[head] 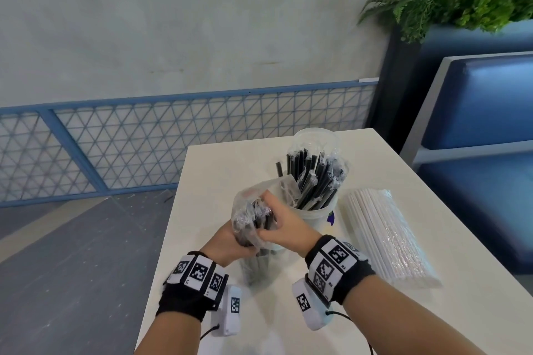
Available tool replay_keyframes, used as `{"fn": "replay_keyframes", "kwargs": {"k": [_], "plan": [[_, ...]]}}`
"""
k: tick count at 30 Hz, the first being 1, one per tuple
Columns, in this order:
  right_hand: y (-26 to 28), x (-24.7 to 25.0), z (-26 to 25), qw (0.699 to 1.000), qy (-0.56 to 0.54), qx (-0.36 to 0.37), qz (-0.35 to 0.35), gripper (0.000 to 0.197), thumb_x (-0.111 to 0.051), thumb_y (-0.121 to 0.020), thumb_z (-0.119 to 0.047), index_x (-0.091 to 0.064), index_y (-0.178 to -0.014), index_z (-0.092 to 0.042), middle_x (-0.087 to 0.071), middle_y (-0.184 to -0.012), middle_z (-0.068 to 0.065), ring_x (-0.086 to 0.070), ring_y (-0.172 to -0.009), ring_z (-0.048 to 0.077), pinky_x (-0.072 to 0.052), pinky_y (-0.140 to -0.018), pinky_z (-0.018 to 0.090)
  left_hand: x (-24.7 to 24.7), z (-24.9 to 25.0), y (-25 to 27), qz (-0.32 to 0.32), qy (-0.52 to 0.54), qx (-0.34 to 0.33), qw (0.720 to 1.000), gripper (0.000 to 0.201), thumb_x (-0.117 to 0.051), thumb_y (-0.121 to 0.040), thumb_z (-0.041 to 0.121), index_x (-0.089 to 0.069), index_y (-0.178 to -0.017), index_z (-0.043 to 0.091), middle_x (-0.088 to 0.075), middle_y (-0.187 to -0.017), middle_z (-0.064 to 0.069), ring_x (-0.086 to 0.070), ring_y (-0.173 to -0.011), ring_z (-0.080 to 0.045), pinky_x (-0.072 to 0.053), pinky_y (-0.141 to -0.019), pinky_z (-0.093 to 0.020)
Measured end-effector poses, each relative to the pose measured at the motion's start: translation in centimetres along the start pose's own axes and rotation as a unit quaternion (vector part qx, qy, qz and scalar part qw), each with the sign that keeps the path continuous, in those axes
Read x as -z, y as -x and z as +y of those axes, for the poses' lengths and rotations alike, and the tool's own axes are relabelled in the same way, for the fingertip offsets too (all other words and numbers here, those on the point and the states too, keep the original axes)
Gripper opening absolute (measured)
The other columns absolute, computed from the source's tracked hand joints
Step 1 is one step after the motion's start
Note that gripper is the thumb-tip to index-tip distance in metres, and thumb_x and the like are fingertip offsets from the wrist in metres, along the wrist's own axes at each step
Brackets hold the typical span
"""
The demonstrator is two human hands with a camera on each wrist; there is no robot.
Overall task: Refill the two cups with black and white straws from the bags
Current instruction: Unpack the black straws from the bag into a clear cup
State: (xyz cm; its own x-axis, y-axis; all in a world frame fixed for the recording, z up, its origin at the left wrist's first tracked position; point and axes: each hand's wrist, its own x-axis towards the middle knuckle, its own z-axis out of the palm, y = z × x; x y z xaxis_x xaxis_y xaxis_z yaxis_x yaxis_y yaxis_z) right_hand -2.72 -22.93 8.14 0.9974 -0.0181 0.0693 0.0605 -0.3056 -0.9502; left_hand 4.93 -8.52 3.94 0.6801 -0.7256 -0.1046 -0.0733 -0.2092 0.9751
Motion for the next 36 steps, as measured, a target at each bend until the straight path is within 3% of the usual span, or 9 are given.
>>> {"fn": "replay_keyframes", "kwargs": {"k": [4, 8, 13, 16, 18, 21, 26, 32, 36], "plan": [[-0.1, -0.3, 0.0, 1.000, -0.013, -0.005, 0.005, 0.058, -0.078, -0.064, -0.030, -0.056, -0.112, -0.008, -0.065, -0.108, 0.016, -0.063, -0.101, 0.030, -0.049, -0.094, 0.046, 0.2, 0.6, 0.1, -0.045, -0.114, -0.012, 0.992, 0.036, -0.073, -0.064, 0.010, -0.060, -0.095, 0.022, -0.068, -0.096, -0.004, -0.066, -0.093, -0.006, -0.052, -0.086, -0.026], [-0.7, -1.1, 0.7, 0.999, 0.008, -0.008, 0.043, 0.041, -0.075, -0.053, -0.035, -0.066, -0.087, -0.015, -0.070, -0.089, 0.011, -0.067, -0.085, 0.026, -0.054, -0.083, 0.050, -0.1, 1.2, -0.2, -0.061, -0.115, -0.012, 0.991, 0.048, -0.069, -0.074, -0.011, -0.053, -0.095, 0.028, -0.057, -0.096, 0.014, -0.056, -0.083, 0.023, -0.044, -0.080, -0.009], [-0.4, -1.4, 1.2, 0.990, -0.019, -0.010, 0.143, 0.036, -0.070, -0.066, -0.028, -0.066, -0.084, 0.004, -0.069, -0.083, 0.026, -0.065, -0.079, 0.042, -0.054, -0.075, 0.055, 0.6, 1.4, -0.2, -0.034, -0.034, -0.047, 0.998, 0.087, -0.085, -0.058, 0.012, -0.039, -0.132, 0.007, -0.061, -0.113, 0.004, -0.060, -0.103, 0.005, -0.048, -0.089, -0.019], [-0.7, -0.5, 1.5, 0.987, -0.036, -0.029, 0.156, 0.044, -0.071, -0.066, -0.035, -0.065, -0.089, 0.002, -0.068, -0.086, 0.026, -0.063, -0.073, 0.036, -0.054, -0.075, 0.055, 1.2, 1.5, 0.3, 0.035, 0.044, -0.082, 0.995, 0.057, -0.080, -0.057, 0.026, -0.055, -0.108, 0.020, -0.066, -0.101, 0.004, -0.063, -0.094, -0.007, -0.053, -0.081, -0.025], [-0.7, -0.2, 1.2, 0.986, -0.046, -0.025, 0.159, 0.041, -0.074, -0.063, -0.041, -0.066, -0.093, -0.015, -0.070, -0.093, 0.012, -0.065, -0.087, 0.027, -0.054, -0.085, 0.047, 1.3, 1.5, 0.4, 0.057, 0.115, -0.090, 0.988, 0.029, -0.077, -0.063, 0.027, -0.064, -0.088, 0.022, -0.069, -0.089, 0.003, -0.064, -0.084, -0.010, -0.054, -0.079, -0.026], [-0.7, -0.3, 0.8, 0.988, -0.048, -0.002, 0.149, 0.020, -0.076, -0.073, -0.021, -0.063, -0.087, -0.027, -0.068, -0.087, 0.001, -0.064, -0.082, 0.017, -0.054, -0.083, 0.035, 0.7, 1.8, 0.5, 0.089, 0.152, -0.081, 0.981, 0.008, -0.069, -0.081, 0.019, -0.063, -0.079, 0.015, -0.070, -0.079, 0.001, -0.064, -0.078, -0.012, -0.056, -0.076, -0.026], [-1.0, 0.2, 1.1, 0.990, -0.011, -0.018, 0.136, 0.042, -0.078, -0.066, -0.040, -0.064, -0.096, -0.013, -0.071, -0.095, 0.007, -0.068, -0.089, 0.023, -0.056, -0.085, 0.043, -0.3, 1.9, 0.5, 0.165, 0.163, -0.072, 0.970, 0.017, -0.049, -0.092, 0.001, -0.050, -0.076, 0.004, -0.065, -0.079, -0.005, -0.063, -0.076, -0.014, -0.057, -0.077, -0.028], [-0.9, 0.5, 1.0, 0.994, 0.025, -0.021, 0.106, 0.035, -0.078, -0.068, -0.032, -0.065, -0.094, -0.013, -0.071, -0.089, 0.003, -0.068, -0.082, 0.017, -0.057, -0.080, 0.035, -0.5, 1.0, 0.4, 0.173, 0.196, -0.048, 0.964, 0.008, -0.050, -0.091, -0.001, -0.055, -0.091, -0.007, -0.066, -0.073, -0.005, -0.062, -0.073, -0.016, -0.057, -0.070, -0.027], [-1.0, -0.9, 0.6, 0.986, 0.066, -0.013, 0.155, 0.028, -0.077, -0.066, -0.038, -0.068, -0.077, -0.014, -0.069, -0.073, 0.000, -0.066, -0.067, 0.013, -0.056, -0.064, 0.026, -0.8, 1.3, -0.1, 0.194, 0.147, -0.045, 0.969, 0.013, -0.048, -0.091, -0.006, -0.051, -0.079, -0.001, -0.055, -0.075, -0.015, -0.054, -0.071, -0.020, -0.056, -0.063, -0.024]]}}
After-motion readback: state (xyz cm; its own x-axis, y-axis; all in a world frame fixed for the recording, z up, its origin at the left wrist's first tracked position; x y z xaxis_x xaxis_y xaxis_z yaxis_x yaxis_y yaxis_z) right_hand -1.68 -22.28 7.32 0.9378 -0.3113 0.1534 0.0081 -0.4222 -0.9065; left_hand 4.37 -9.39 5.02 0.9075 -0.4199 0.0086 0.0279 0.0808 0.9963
